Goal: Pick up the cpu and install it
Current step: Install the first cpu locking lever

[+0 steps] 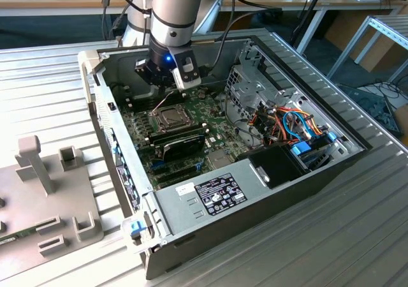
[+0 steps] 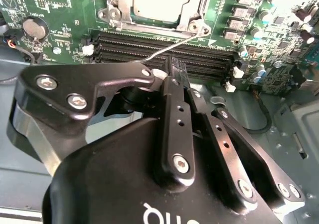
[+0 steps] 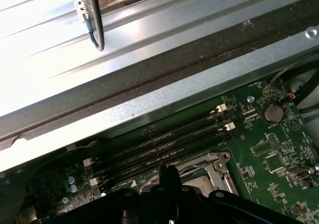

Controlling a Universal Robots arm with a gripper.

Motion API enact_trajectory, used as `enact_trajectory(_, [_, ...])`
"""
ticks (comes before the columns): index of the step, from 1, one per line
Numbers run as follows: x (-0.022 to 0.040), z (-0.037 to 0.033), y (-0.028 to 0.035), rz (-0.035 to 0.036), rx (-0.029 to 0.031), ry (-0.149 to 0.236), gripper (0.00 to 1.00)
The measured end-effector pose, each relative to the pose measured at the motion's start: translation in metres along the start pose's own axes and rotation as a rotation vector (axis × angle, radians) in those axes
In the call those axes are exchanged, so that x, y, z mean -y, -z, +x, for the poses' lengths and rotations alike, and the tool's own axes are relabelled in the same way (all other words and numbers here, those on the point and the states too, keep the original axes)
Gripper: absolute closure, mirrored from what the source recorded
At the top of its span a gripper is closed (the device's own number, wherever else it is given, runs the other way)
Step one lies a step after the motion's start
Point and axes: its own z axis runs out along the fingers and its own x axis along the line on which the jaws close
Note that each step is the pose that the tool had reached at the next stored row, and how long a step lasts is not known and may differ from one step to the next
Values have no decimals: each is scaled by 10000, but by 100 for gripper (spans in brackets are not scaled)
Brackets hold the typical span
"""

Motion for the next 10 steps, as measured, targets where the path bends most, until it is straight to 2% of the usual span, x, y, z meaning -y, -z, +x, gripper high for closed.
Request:
enact_trajectory(5, [1,-1,-2,-2,-11,39,89])
enact_trajectory(6, [1,-1,-4,-20,-19,42,89])
enact_trajectory(8, [1,-2,-10,-106,-59,71,89])
enact_trajectory(10, [3,-4,-18,-118,-78,143,89])
